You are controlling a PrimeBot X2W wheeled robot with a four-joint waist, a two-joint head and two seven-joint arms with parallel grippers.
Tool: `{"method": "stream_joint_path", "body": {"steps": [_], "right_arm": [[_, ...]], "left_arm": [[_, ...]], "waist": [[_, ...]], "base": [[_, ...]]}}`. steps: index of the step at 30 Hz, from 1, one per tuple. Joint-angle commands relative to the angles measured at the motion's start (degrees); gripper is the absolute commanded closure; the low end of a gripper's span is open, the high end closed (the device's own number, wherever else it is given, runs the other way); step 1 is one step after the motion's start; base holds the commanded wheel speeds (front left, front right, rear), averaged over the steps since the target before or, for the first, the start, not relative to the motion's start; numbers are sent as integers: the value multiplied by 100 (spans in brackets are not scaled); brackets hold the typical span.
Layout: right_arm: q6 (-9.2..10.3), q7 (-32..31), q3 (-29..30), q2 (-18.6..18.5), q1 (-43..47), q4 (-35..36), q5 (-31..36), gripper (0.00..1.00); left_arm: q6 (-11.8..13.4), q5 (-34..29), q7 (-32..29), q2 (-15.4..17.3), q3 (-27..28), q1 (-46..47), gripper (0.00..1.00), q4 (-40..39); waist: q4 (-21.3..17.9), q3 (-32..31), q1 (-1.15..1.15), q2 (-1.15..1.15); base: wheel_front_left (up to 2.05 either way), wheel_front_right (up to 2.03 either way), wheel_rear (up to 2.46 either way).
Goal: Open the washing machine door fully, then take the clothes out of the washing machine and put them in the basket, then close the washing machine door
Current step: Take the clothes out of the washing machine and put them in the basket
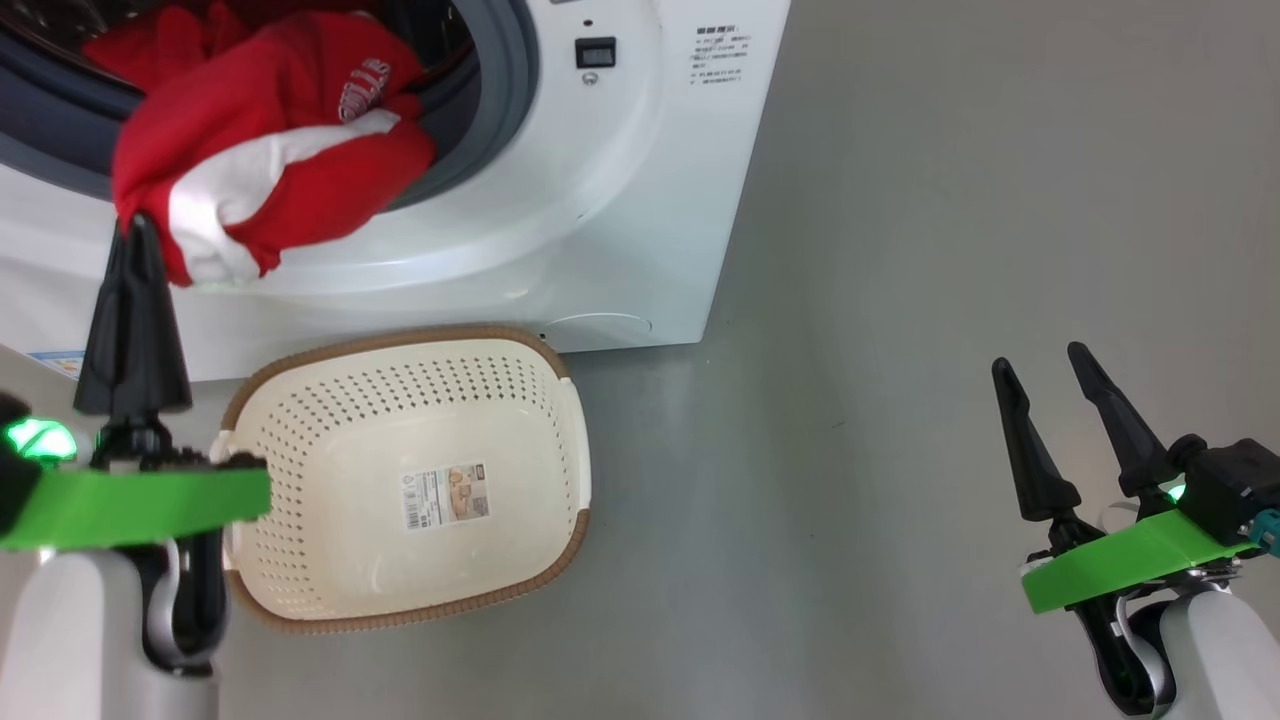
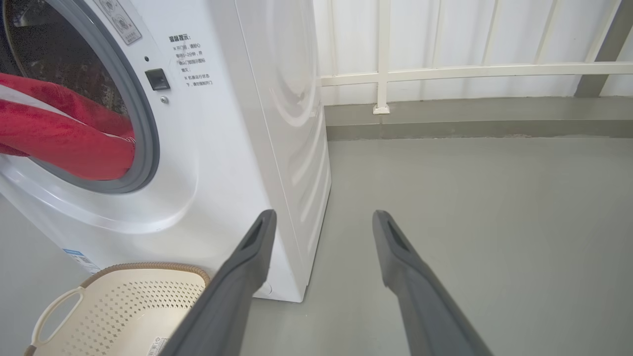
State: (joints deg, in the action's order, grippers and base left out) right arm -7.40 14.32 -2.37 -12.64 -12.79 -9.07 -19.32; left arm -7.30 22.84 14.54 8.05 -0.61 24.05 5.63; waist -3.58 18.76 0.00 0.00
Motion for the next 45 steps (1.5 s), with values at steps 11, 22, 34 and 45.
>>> {"method": "stream_joint_path", "body": {"steps": [11,22,34,45], "right_arm": [[-9,68,-47,-133,158,190,30,0],[-9,68,-151,-121,74,186,21,0],[-9,68,-176,-44,-96,239,34,0],[-9,68,-192,42,-280,280,67,0]], "left_arm": [[-18,-136,46,-92,491,-985,100,-1548],[-18,-198,46,-137,230,-1112,100,-581],[-18,-338,46,27,-228,-328,100,1783],[-18,-324,46,180,-707,576,100,4053]], "waist": [[74,-59,0,0],[-13,44,0,0],[-160,404,0,0],[-313,763,0,0]], "base": [[0,0,0],[0,0,0],[0,0,0],[0,0,0]]}}
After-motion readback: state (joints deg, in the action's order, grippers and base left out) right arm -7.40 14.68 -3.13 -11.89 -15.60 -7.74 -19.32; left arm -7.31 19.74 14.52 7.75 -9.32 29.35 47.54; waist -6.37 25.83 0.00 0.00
